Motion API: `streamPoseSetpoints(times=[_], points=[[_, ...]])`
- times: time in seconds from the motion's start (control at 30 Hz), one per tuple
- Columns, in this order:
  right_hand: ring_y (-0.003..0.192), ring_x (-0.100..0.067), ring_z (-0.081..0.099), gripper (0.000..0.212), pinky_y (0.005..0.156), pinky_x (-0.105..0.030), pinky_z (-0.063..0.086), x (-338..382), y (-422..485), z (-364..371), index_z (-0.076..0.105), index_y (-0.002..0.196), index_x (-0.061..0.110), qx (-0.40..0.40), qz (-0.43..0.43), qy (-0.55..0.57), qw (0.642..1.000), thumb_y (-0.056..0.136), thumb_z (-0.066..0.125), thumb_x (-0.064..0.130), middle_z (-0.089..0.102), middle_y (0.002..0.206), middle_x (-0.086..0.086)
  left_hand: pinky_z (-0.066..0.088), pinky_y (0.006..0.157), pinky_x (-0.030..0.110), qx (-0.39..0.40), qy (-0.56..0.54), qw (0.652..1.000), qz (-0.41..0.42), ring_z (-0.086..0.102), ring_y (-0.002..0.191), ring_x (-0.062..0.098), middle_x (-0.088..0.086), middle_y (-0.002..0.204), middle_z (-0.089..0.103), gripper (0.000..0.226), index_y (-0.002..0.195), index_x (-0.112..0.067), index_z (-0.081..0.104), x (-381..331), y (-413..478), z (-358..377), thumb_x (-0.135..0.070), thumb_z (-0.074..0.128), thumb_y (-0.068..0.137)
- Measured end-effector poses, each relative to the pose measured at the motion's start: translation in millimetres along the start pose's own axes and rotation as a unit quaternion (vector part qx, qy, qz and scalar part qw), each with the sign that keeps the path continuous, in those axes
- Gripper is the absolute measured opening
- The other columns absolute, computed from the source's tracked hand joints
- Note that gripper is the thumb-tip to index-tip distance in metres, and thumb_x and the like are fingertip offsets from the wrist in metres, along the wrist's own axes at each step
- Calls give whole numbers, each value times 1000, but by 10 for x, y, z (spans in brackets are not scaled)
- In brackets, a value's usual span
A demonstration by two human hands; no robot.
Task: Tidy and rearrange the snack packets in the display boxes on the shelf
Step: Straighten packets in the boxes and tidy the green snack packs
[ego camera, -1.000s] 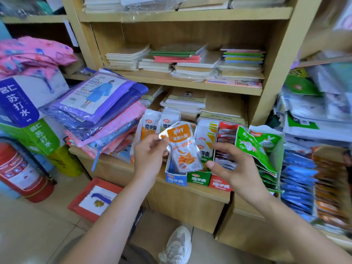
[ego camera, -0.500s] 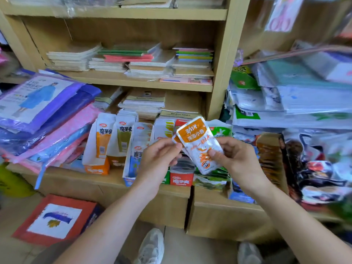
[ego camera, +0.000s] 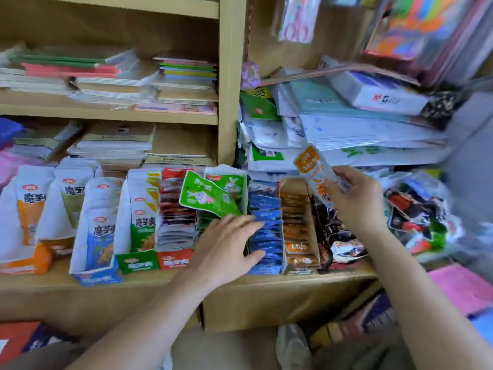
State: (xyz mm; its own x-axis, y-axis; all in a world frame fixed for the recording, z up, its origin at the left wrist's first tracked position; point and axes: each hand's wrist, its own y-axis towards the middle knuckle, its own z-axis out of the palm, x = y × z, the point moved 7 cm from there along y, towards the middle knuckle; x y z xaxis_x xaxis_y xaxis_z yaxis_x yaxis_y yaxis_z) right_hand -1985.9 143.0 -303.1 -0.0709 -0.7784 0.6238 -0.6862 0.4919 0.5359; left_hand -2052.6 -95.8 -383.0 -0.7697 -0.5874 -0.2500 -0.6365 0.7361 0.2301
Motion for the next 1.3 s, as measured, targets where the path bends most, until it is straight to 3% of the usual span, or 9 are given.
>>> streamPoseSetpoints(times=[0.17,0.33,0.6,0.7,0.87,1.0,1.13,1.2,1.3], points=[[79,-24,68,17,66,-39,55,-179,74,107,73,105,13,48,29,-51,997,89,68,14,74,92,-8,35,113,35,-14,9,1000,2,43,138,8,-19,155,38,58,146,-39,46,38,101,62,-62,54,93],[77,-13,73,10,66,-32,57,-264,-18,183,70,96,14,76,133,163,975,88,72,9,76,88,-1,51,92,28,-51,-126,990,-42,59,112,1,-23,131,59,51,134,-38,58,111,233,-16,-60,62,88],[85,-18,74,14,74,-35,62,-94,-208,310,74,97,16,181,90,221,954,88,72,5,77,93,0,56,76,16,-86,-487,865,-82,68,93,-4,-18,111,67,48,134,-27,54,-38,712,-187,-25,74,90],[87,-13,73,19,76,-35,62,-130,-210,319,73,96,25,180,69,203,960,87,73,7,77,94,3,60,79,30,-98,-430,895,-62,72,86,4,-8,98,76,26,113,-19,71,-27,812,-161,-18,76,88],[89,-1,66,43,81,-26,58,-197,-236,194,68,125,19,122,-4,42,992,84,78,17,71,100,8,57,73,27,-161,-397,899,-86,72,77,11,-8,82,77,14,85,-28,74,138,879,-280,-14,76,87],[118,-24,52,51,100,-43,45,-191,-231,-93,65,127,25,39,-88,-100,990,80,80,36,66,123,4,57,69,29,-236,-355,898,-106,71,73,10,-11,80,75,16,85,-30,71,241,927,-415,-15,77,87],[148,-26,21,85,113,-58,24,-442,-300,2,26,151,49,190,-32,-174,966,78,66,67,26,161,9,59,65,33,-246,-255,933,-71,70,71,4,-17,80,72,7,93,-26,74,75,1073,-547,-19,74,90],[151,-30,17,93,115,-61,29,-561,-366,53,7,151,56,247,-9,-146,958,79,64,69,10,165,13,59,65,36,-236,-182,954,-34,71,72,11,-10,82,75,9,98,-21,77,-50,1183,-593,-22,74,90],[146,-24,32,92,103,-53,47,-642,-368,-27,10,150,57,228,1,-110,967,79,68,63,18,164,14,52,69,31,-196,-88,976,19,68,76,16,-2,93,75,14,103,-18,78,-257,1331,-595,-22,73,91]])
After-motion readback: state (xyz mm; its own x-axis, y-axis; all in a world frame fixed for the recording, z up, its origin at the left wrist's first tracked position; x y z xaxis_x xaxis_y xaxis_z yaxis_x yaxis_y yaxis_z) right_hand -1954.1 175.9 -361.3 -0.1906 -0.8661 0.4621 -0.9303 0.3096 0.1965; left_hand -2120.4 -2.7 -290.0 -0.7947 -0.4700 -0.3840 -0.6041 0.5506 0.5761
